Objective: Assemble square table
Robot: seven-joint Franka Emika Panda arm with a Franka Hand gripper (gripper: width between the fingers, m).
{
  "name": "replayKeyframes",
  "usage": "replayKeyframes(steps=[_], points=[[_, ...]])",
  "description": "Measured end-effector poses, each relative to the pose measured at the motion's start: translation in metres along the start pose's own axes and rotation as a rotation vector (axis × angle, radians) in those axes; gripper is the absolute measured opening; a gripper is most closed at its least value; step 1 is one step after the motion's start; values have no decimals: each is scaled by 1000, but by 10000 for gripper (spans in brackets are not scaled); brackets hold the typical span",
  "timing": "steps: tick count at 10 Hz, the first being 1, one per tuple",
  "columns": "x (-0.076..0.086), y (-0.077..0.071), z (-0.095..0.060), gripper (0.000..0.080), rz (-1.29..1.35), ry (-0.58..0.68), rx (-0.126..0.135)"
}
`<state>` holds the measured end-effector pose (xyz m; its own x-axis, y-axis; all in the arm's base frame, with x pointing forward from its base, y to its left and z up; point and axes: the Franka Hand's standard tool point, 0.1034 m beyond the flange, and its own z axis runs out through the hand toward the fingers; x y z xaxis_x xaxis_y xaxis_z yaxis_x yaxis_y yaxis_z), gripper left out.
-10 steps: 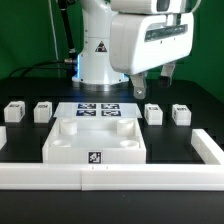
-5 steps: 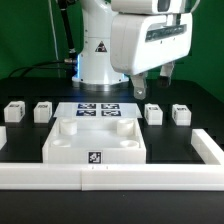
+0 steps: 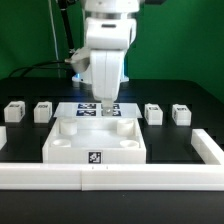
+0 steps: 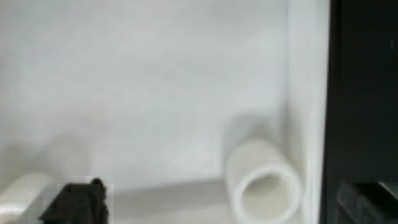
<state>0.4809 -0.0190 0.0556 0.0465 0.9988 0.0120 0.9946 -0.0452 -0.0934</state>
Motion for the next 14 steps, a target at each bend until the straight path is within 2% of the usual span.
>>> replayKeyframes(steps=[1, 2, 4, 6, 8, 9, 11, 14], points=[[-14, -7, 16, 650, -129, 9, 14], [-22, -12, 26, 650, -201, 17, 29], [-26, -21, 38, 650, -174, 23, 24], [-28, -22, 40, 650, -172, 23, 28], [-28, -22, 40, 368, -171, 23, 28], [-28, -22, 40, 368, -171, 23, 28], [-28, -22, 40, 97, -171, 23, 28], [-29, -22, 40, 60, -169, 23, 27]])
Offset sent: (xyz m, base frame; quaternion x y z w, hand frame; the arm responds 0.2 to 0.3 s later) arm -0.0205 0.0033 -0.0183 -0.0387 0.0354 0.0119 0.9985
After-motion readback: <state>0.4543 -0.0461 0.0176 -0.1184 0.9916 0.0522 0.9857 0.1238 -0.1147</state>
